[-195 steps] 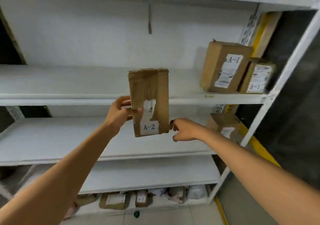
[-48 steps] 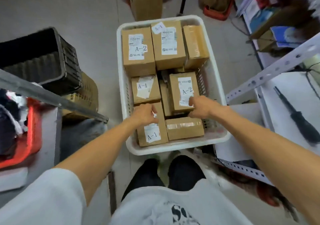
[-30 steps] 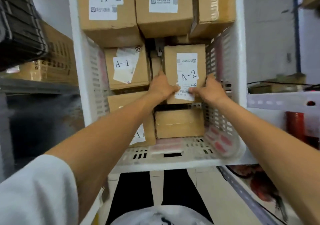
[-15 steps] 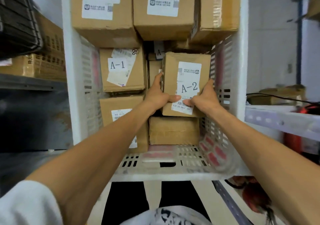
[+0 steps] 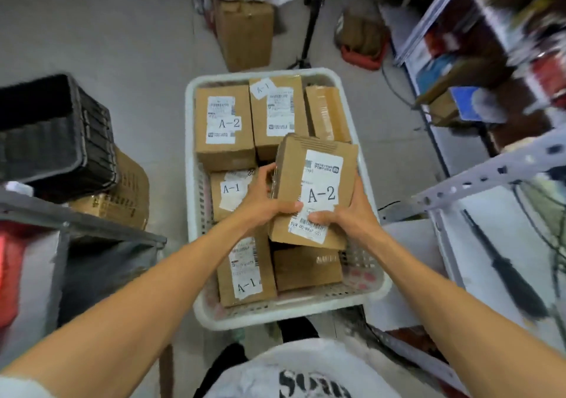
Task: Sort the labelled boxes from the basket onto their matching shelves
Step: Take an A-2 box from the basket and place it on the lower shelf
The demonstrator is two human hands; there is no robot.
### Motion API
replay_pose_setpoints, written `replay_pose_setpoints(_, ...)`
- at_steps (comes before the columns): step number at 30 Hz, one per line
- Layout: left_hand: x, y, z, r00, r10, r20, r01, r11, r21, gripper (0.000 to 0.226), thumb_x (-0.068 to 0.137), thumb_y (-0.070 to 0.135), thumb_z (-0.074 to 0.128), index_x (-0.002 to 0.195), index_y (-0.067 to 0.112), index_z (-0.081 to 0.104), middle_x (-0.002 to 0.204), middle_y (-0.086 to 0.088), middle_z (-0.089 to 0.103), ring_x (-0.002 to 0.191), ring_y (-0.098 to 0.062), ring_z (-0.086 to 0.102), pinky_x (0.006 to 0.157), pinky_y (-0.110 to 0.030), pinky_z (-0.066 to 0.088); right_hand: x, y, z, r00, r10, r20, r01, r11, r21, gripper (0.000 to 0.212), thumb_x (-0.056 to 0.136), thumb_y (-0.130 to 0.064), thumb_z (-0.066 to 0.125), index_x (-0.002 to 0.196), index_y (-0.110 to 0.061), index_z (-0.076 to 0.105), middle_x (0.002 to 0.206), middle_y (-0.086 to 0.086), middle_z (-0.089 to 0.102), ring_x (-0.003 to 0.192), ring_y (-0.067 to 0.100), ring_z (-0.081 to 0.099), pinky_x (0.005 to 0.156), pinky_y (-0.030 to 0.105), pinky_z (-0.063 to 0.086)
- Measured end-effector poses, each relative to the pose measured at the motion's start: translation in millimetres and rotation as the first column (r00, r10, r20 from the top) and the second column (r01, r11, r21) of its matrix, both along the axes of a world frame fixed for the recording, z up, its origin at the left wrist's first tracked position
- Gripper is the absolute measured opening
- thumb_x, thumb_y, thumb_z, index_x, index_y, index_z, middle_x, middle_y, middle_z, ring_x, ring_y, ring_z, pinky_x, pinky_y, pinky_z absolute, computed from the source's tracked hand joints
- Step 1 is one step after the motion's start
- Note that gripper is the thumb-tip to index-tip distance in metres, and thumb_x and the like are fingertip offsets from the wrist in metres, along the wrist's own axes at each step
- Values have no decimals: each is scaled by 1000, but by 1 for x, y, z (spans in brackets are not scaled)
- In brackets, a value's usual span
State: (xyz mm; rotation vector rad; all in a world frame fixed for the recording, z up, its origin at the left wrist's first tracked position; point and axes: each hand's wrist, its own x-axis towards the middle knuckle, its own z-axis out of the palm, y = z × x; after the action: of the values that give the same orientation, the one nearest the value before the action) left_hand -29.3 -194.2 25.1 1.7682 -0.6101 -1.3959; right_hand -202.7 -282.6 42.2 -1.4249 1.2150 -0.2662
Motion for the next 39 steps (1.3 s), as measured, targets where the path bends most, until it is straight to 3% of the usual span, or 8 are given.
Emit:
replay_pose_setpoints(3,-7,26,29,999,-37,2,37,995,-93,107,64,30,85,146,40,18,147,-3,38,128,-24,48,106,-51,42,-9,30,31,999,-43,20,43,999,-28,114,47,-13,95,138,-28,28,123,-10,57,115,12,56,92,31,51)
replay_pose_setpoints(7,-16,60,57,992,-117,52,124,977,-173,103,77,22,79,149,46,8,151,-3,35,130,-25,45,108,-50,39,-24,74,55,997,-65,33,67,995,-76,132,35,-33,95,145,-28,21,131,-7,56,120,14,55,102,47,46)
replay_pose_setpoints(12,-35,100,88,974,-192,116,214,951,-223,107,77,18,79,151,41,7,152,-1,31,129,-11,36,105,-32,35,-52,115,77,996,-68,56,76,987,-140,115,55,-10,92,145,-20,21,131,-1,56,115,13,55,91,26,50)
replay_pose_setpoints(18,-76,159,106,984,-156,90,174,952,-251,111,72,18,83,148,48,8,151,-1,35,136,-23,38,109,-52,37,-93,170,93,996,4,93,14,981,-194,142,54,-21,94,152,-32,-9,151,-3,37,133,15,43,111,43,36)
replay_pose_setpoints(21,-107,196,108,987,-153,54,161,958,-238,109,72,11,82,146,51,11,148,1,39,130,-20,44,105,-51,42,-125,207,89,993,30,112,-4,975,-221,139,45,-31,95,151,-32,5,141,-5,48,128,13,49,107,45,42)
replay_pose_setpoints(26,-163,256,97,982,-180,65,190,958,-214,107,74,7,79,149,46,12,142,-4,45,127,-21,46,104,-48,43,-184,271,73,992,48,114,-21,975,-222,130,59,-11,90,151,-19,-3,125,-20,46,118,5,51,102,31,43)
replay_pose_setpoints(30,-215,278,83,958,-286,27,285,938,-195,111,71,6,82,149,46,14,146,-4,43,127,-21,47,102,-51,45,-243,319,58,990,-86,111,105,978,-178,126,52,-22,91,146,-33,7,133,-8,52,123,13,53,104,48,45)
replay_pose_setpoints(39,-369,251,94,753,-656,50,645,722,-251,107,72,9,81,150,41,15,136,2,48,123,-15,47,94,-34,49,-397,383,77,826,-550,125,564,810,-162,124,59,-3,89,149,-25,8,135,-7,47,123,10,48,104,34,44)
